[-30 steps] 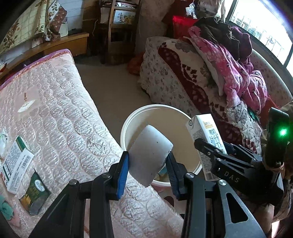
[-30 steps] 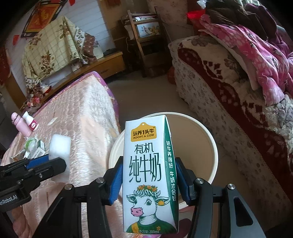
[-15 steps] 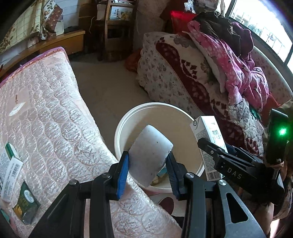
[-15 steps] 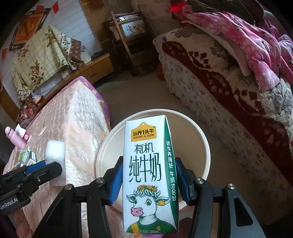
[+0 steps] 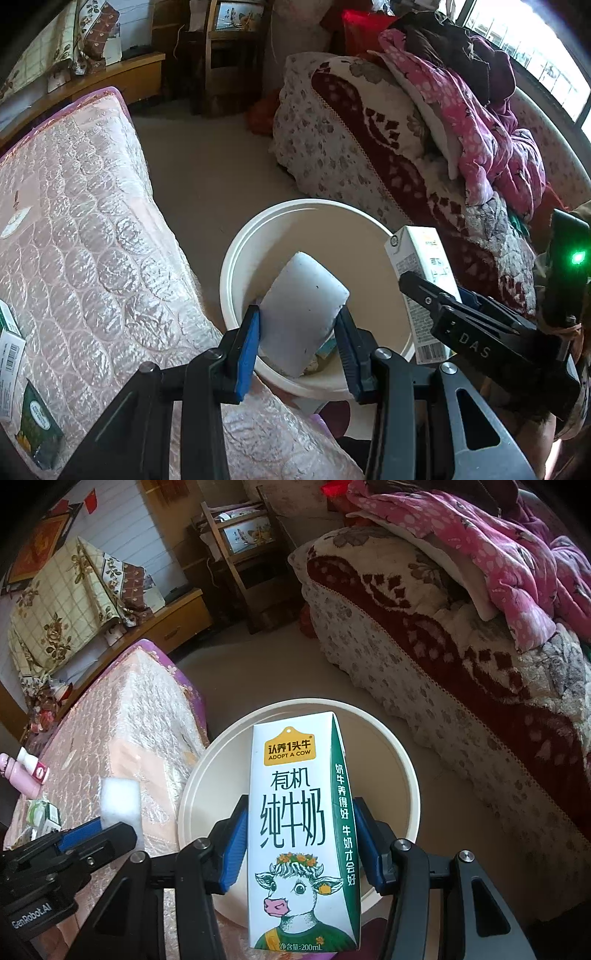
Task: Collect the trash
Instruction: 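Carry carton and foam block over the white bucket and open both tools, then move both tools back toward the remaining trash on the bed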
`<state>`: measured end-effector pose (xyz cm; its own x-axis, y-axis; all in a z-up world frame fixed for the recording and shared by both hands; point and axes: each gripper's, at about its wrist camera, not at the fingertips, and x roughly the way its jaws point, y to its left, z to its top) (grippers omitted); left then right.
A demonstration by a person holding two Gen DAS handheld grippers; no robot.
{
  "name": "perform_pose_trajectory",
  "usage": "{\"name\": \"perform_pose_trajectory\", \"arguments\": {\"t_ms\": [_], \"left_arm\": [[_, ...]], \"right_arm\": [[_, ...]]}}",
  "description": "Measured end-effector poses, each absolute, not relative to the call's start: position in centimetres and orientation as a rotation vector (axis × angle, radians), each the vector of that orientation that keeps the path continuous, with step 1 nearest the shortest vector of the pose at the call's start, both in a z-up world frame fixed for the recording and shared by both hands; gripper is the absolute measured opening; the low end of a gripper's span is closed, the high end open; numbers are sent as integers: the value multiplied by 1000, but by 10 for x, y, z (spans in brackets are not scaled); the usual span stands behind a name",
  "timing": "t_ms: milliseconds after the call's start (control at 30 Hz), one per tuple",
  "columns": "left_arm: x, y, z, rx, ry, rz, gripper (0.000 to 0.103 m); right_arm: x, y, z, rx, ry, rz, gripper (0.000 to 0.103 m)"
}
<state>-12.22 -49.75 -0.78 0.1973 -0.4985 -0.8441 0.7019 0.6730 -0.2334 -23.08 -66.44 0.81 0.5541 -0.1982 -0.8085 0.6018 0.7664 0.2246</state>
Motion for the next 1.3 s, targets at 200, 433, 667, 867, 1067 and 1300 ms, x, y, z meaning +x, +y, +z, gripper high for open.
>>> {"name": "perform_pose_trajectory", "arguments": {"t_ms": [200, 433, 667, 867, 1067, 1300], "left_arm": [[-116, -504, -11, 228, 1089, -839, 42], [-109, -510, -12, 226, 1085, -831, 42], [-100, -514, -13, 196, 1101, -832, 53], [-95, -512, -16, 161, 1116, -840, 62], [-96, -507, -18, 150, 1127, -850, 64], [-106, -476, 2, 185, 1039, -760, 64]], "right_arm": [[-229, -670, 5, 535, 867, -531, 57], [-229, -676, 4, 525, 875, -619, 70], [-242, -687, 11, 588, 820, -650, 72], [-253, -695, 14, 624, 791, -688, 72], [-253, -696, 15, 629, 783, -686, 72], [-245, -685, 18, 590, 787, -653, 72]]}}
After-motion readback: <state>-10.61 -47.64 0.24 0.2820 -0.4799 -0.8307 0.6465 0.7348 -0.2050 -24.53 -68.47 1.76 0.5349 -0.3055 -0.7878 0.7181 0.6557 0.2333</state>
